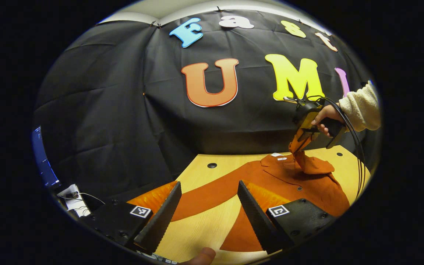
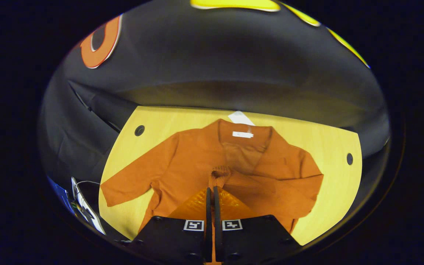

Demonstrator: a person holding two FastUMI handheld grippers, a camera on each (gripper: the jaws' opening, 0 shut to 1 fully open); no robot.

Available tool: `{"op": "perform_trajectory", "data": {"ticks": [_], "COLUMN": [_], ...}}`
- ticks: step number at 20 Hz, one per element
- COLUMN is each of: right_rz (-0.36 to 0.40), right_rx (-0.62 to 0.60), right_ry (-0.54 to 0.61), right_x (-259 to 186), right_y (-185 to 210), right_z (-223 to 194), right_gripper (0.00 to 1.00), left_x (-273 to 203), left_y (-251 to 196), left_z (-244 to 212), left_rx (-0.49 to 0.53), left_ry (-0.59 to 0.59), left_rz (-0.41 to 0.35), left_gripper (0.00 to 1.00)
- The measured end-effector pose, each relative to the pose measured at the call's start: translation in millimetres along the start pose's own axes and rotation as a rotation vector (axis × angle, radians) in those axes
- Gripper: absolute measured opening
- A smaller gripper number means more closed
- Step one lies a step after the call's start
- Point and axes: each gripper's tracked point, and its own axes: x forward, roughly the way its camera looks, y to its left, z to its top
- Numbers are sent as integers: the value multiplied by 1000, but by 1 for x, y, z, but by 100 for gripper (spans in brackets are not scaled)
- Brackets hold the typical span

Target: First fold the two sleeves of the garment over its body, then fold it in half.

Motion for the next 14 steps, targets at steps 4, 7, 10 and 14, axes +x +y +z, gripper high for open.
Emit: {"op": "perform_trajectory", "data": {"ticks": [4, 7, 10, 14], "right_rz": [23, 37, 33, -1], "right_rx": [-69, -86, -97, -111], "right_ry": [49, 84, 108, 132], "right_x": [48, 79, 103, 118], "right_y": [52, 82, 97, 99], "right_z": [-9, -21, -28, -35], "right_gripper": [4, 3, 3, 3], "left_x": [0, -3, -9, -16], "left_y": [9, 20, 34, 44], "left_z": [-20, -32, -46, -63], "left_rx": [-11, -9, 6, 1], "left_ry": [46, 78, 116, 142], "left_rz": [-4, 15, 58, 86], "left_gripper": [99, 100, 100, 100]}}
